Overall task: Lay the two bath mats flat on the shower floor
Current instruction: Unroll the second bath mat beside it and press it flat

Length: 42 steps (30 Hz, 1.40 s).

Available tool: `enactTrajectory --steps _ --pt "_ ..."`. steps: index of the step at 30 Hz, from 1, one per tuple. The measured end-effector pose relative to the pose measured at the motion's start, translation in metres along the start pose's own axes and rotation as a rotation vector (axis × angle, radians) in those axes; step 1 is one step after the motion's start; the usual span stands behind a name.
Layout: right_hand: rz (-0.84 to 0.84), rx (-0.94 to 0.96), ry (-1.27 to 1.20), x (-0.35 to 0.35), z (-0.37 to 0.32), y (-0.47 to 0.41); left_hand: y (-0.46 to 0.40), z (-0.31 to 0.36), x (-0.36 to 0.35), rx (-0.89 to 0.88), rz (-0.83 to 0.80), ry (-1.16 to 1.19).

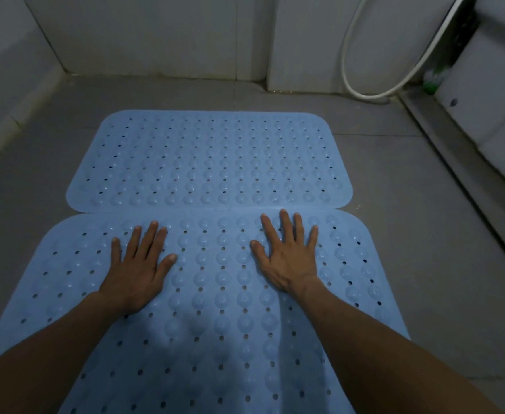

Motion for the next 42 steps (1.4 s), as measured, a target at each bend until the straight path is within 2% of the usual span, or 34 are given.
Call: enactTrajectory --steps 13,18,20,22,25,29,34,37,40,42 --pt "-0.093 -0.006 0.016 0.002 -0.001 -0.001 0.002 0.003 0.005 0.027 -0.068 -0.004" --pt "-0.214 -0.028 0.029 0.006 -0.001 -0.005 -0.002 0.012 0.018 0.056 -0.260 -0.061" --pt "-0.287 -0.065 0.049 0.012 -0.003 -0.010 -0.005 0.012 0.030 0.026 -0.353 -0.069" --pt "-0.329 -0.107 0.094 0.022 -0.013 -0.014 -0.002 0.004 0.047 -0.021 -0.374 -0.084" --pt "-0.275 -0.071 0.102 0.036 -0.052 -0.014 0.010 -0.028 0.071 -0.031 -0.315 -0.074" --pt "-0.175 0.113 -0.008 0.032 -0.135 -0.005 0.022 -0.075 0.077 -0.002 -0.197 -0.015" --pt "-0.147 0.200 -0.092 0.003 -0.213 0.006 0.022 -0.082 0.053 -0.073 -0.040 0.072" --pt "-0.111 0.178 -0.132 -0.022 -0.229 0.010 0.021 -0.073 0.025 -0.089 0.014 0.139" --pt "0.004 0.147 -0.118 -0.033 -0.228 0.012 0.022 -0.075 0.007 -0.088 0.173 0.128" --pt "0.007 0.141 -0.116 -0.036 -0.228 0.011 0.021 -0.076 0.004 -0.086 0.258 0.141"
Point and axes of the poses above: each hand's wrist, its own y-axis away from the middle knuckle, its own x-axis out of the back of the hand, z = x × y, the point moved 5 cm from there along -y, towards the middle knuckle, and after that the axes turned 2 degrees about z, right-handed, at the moved point
